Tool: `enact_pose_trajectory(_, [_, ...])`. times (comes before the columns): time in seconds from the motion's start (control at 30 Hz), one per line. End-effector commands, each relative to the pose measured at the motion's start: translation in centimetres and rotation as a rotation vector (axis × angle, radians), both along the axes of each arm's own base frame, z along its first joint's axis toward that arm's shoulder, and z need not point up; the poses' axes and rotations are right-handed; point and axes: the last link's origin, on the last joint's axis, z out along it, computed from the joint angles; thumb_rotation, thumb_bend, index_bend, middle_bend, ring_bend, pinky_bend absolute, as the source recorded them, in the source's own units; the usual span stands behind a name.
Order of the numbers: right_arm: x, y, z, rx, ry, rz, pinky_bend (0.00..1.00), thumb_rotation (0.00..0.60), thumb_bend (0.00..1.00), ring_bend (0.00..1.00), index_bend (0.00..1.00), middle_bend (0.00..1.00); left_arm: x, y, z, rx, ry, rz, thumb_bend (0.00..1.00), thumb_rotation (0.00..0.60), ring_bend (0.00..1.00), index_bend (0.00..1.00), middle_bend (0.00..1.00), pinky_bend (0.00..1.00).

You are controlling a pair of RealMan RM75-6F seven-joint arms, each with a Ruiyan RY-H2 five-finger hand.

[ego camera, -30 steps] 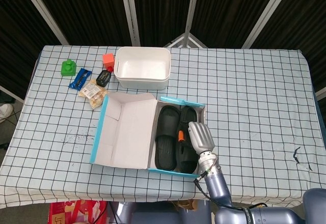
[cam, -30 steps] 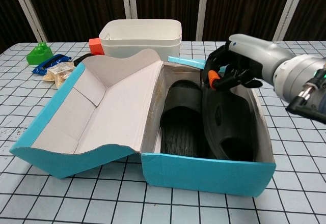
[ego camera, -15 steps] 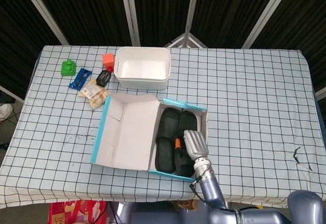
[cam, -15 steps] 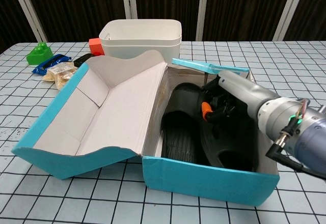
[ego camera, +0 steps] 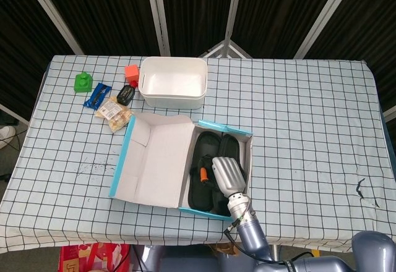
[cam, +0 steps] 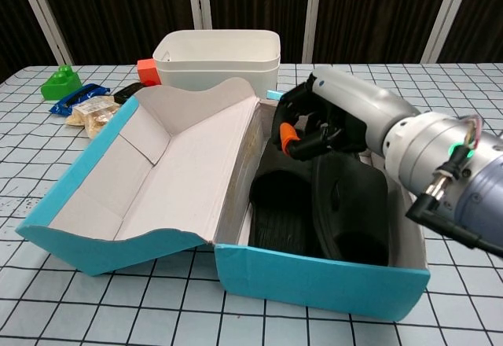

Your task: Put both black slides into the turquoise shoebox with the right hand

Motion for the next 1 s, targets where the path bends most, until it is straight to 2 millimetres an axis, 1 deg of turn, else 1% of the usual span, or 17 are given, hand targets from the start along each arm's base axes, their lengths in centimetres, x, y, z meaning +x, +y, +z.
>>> enact_pose_trajectory(0.03, [1.2,0.2,1.6,-0.032,-0.025,0.021,0.97,0.6,0.65,0.6,0.64,0.5,0.0,0.0,0.1,0.003,-0.002,0.0,0.36,0.6,0.0,0.03,0.0,0.0])
enact_pose_trajectory(0.07, [1.6,0.4,2.1,-0.038,-0.038,0.026,0.96,0.6,0.65,0.6,0.63,0.5,0.0,0.0,0.1,0.004,-0.003,0.0,0.36,0.6,0.0,0.03,0.0,0.0])
enact_pose_trajectory(0.17, [2.3,0.9,3.6,-0.043,-0.079,0.043,0.85,0.6,0.65,0.54,0.54,0.47,0.0,0.0,0.1,0.0,-0.005,-0.002,0.36,0.6,0.0,0.03,0.0,0.0])
enact_pose_trajectory(0.2, [2.5,1.2,4.4,-0.044,-0.094,0.058,0.8,0.6,0.65,0.5,0.5,0.44,-0.1,0.0,0.0,-0.005,-0.006,-0.002,0.36,0.6,0.0,0.03,0.0,0.0])
enact_pose_trajectory(0.27, [2.3,1.6,6.1,-0.049,-0.1,0.08,0.7,0.6,0.62,0.43,0.44,0.37,0.0,0.0,-0.1,-0.015,-0.008,-0.004,0.36,0.6,0.0,0.03,0.0,0.0])
enact_pose_trajectory(0.3, [2.1,1.7,6.6,-0.053,-0.092,0.086,0.63,0.6,0.59,0.39,0.41,0.33,0.0,0.0,-0.1,-0.017,-0.008,-0.005,0.36,0.6,0.0,0.03,0.0,0.0])
enact_pose_trajectory(0.33, [1.5,1.8,7.6,-0.07,-0.064,0.096,0.56,0.6,0.54,0.34,0.38,0.3,0.0,0.0,-0.1,-0.02,-0.007,-0.005,0.36,0.6,0.0,0.03,0.0,0.0])
enact_pose_trajectory(0.37, [0.8,2.0,8.4,-0.085,-0.031,0.105,0.51,0.6,0.52,0.31,0.36,0.28,0.0,0.0,-0.1,-0.023,-0.006,-0.006,0.36,0.6,0.0,0.03,0.0,0.0])
enact_pose_trajectory(0.43, [-1.1,2.2,10.1,-0.126,0.063,0.106,0.38,0.6,0.45,0.24,0.31,0.22,0.1,-0.1,-0.1,-0.029,-0.005,-0.009,0.36,0.6,0.0,0.03,0.0,0.0])
enact_pose_trajectory(0.47, [-2.3,2.4,10.9,-0.146,0.118,0.098,0.35,0.6,0.43,0.22,0.29,0.21,0.2,-0.1,-0.2,-0.03,-0.005,-0.013,0.36,0.6,0.0,0.03,0.0,0.0])
enact_pose_trajectory(0.5, [-3.0,2.6,11.3,-0.156,0.145,0.094,0.31,0.6,0.42,0.2,0.28,0.19,0.2,-0.2,-0.2,-0.03,-0.005,-0.015,0.36,0.6,0.0,0.03,0.0,0.0])
enact_pose_trajectory(0.6, [-6.6,3.3,13.0,-0.188,0.26,0.052,0.27,0.6,0.4,0.16,0.26,0.16,0.5,-0.4,-0.2,-0.029,0.0,-0.027,0.36,0.6,0.0,0.03,0.0,0.0])
enact_pose_trajectory(0.77, [-11.5,4.4,14.4,-0.214,0.375,-0.013,0.25,0.6,0.4,0.14,0.25,0.14,0.9,-0.7,-0.4,-0.027,0.007,-0.039,0.36,0.6,0.0,0.03,0.0,0.0])
enact_pose_trajectory(0.97, [-16.2,6.0,15.8,-0.265,0.477,-0.065,0.24,0.6,0.4,0.13,0.25,0.13,1.1,-0.8,-0.7,-0.039,0.02,-0.039,0.36,0.6,0.0,0.03,0.0,0.0])
enact_pose_trajectory(1.0, [-16.6,6.2,15.9,-0.273,0.486,-0.069,0.24,0.6,0.4,0.12,0.25,0.13,1.1,-0.8,-0.7,-0.041,0.021,-0.038,0.36,0.6,0.0,0.03,0.0,0.0])
